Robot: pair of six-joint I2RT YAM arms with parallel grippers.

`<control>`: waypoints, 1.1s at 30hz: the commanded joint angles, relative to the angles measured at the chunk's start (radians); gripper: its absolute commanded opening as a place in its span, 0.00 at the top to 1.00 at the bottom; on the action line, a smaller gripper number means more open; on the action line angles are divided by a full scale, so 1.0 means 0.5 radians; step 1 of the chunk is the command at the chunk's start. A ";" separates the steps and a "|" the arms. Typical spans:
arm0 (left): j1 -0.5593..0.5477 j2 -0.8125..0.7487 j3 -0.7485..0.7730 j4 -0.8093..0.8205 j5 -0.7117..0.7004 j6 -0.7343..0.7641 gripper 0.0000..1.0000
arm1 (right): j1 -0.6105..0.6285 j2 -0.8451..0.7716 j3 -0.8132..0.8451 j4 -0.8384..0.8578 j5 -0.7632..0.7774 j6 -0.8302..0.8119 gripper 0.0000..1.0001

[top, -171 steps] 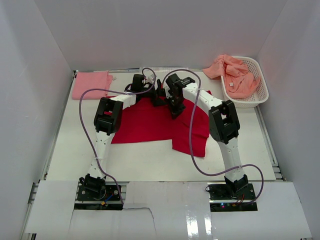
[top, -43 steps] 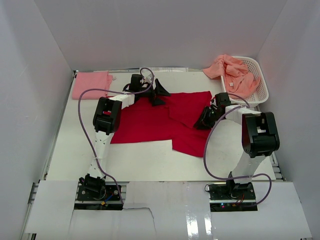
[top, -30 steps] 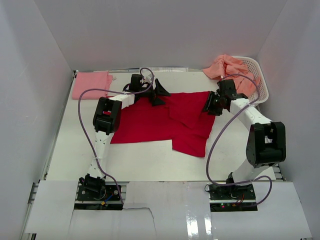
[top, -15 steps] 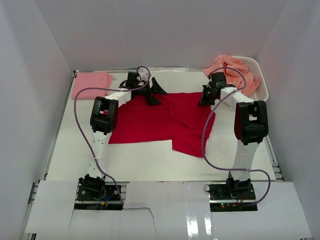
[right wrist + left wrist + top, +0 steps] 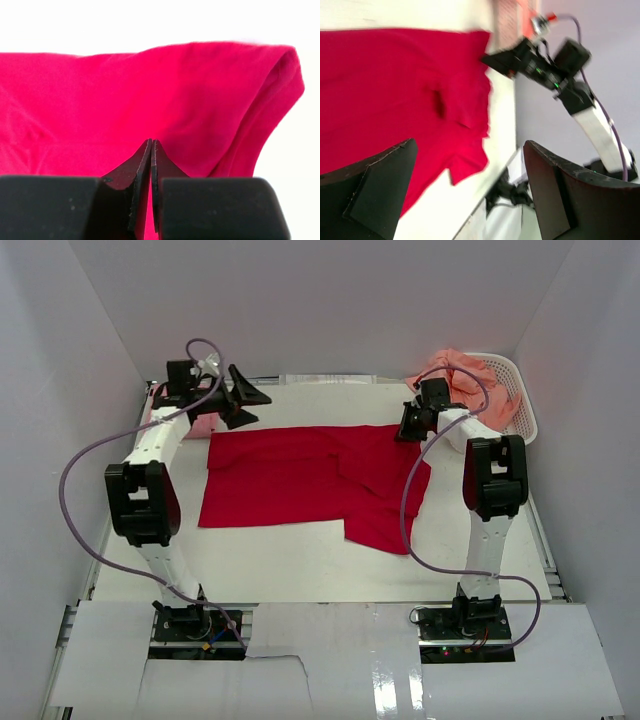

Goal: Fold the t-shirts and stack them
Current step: Fold the flattened tshirt in 1/3 of the way

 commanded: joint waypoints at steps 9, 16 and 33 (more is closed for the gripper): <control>0.189 0.154 -0.137 -0.339 -0.753 0.328 0.02 | -0.031 0.155 0.216 0.062 0.047 -0.031 0.92; 0.186 0.420 0.167 -0.501 -1.140 0.417 0.02 | -0.031 0.286 0.394 -0.033 0.112 -0.062 0.92; 0.186 0.743 0.357 -0.535 -1.471 0.396 0.02 | -0.065 0.547 0.621 -0.229 0.281 -0.086 0.92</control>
